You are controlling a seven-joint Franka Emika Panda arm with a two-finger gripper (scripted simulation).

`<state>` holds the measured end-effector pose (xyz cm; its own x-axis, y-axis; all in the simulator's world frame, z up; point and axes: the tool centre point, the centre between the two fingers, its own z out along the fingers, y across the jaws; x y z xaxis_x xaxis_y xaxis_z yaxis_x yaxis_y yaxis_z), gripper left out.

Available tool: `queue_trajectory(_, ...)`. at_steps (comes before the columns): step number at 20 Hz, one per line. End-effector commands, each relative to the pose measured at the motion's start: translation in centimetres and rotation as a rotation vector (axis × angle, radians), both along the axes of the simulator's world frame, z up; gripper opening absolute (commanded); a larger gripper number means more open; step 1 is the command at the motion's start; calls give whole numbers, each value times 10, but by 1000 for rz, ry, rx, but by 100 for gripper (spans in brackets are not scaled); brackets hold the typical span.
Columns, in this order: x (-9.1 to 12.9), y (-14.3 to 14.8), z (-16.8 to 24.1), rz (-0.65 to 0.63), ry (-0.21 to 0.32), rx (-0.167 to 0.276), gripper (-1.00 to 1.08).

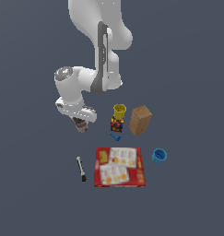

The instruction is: Pick up a designated object from a clutter of objects.

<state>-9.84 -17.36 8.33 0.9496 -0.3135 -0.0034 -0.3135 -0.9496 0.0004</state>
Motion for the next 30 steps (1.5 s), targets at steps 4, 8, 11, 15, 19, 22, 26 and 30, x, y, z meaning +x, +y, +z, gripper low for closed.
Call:
queue_trajectory(4,8,12,20,0,-3,-2,-100)
queue_trajectory(8,17,26,42,0,-3,-3,-100)
queue_trajectory(11,25,40,64,0,-3,-4,-100)
queue_trajectory(15,38,62,98,-1,-2,-6,-100)
queue_trajectory(19,53,86,134,-1,-2,-6,-100)
queue_trajectory(22,64,104,162,-1,-2,-6,-100)
queue_trajectory(26,79,129,199,-1,-3,-6,-100)
queue_trajectory(30,94,153,236,0,-3,-5,-100)
